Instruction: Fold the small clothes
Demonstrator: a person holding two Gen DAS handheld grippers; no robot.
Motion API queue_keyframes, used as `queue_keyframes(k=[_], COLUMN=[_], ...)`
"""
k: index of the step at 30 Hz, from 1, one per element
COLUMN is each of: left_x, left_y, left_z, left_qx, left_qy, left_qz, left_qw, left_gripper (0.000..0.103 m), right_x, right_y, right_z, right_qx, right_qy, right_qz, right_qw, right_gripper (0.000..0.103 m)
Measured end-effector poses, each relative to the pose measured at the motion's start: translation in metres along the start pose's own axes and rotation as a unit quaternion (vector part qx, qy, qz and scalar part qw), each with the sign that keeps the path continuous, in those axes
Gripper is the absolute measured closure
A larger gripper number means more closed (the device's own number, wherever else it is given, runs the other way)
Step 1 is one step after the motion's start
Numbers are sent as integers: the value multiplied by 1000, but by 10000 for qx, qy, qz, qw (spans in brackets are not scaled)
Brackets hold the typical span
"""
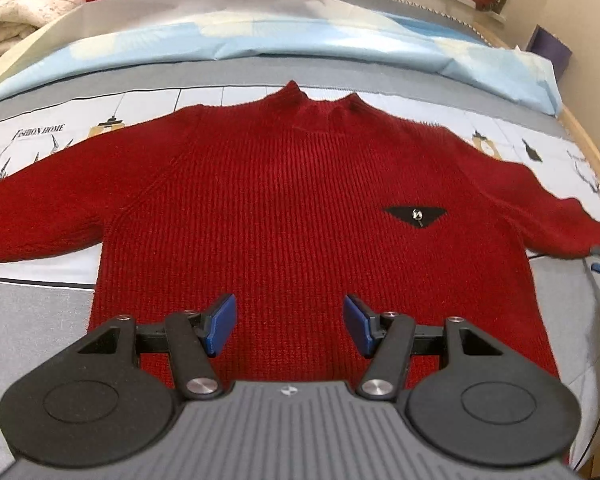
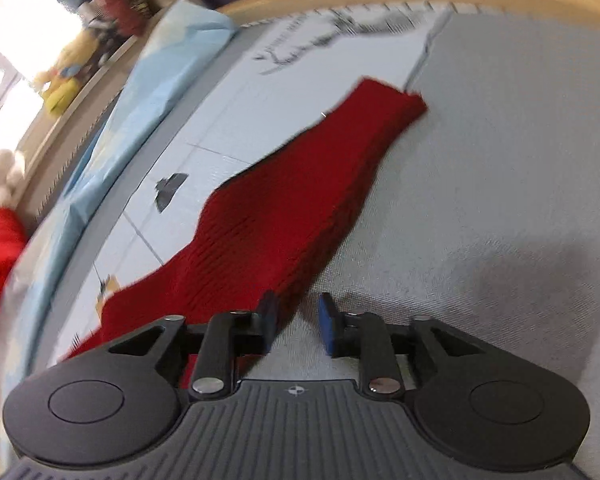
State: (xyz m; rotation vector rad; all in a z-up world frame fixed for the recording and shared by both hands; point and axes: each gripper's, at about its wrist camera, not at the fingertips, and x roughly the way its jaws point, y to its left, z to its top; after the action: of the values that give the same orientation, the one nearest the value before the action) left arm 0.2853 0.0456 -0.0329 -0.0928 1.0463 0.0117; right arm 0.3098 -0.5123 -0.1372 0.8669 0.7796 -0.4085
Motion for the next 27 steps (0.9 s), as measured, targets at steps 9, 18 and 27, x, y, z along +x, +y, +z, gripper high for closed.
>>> queue_keyframes(k=[9, 18, 27], left_x=[12, 15, 9], left_y=[12, 9, 28], left_z=[1, -1, -2], left_qx=[-233, -228, -428], left_qy=[204, 270, 262], left_qz=[3, 5, 79], left_qw=[9995, 9994, 9987], left_gripper=[38, 38, 38], right_x=[28, 12, 22], right_y=[-11, 13, 2], right_z=[7, 3, 8], right_qx=[787, 476, 808], right_qy=[-309, -1130, -901], right_qz=[472, -52, -501], right_qw=[9953, 9924, 9914], right_gripper=[71, 91, 87])
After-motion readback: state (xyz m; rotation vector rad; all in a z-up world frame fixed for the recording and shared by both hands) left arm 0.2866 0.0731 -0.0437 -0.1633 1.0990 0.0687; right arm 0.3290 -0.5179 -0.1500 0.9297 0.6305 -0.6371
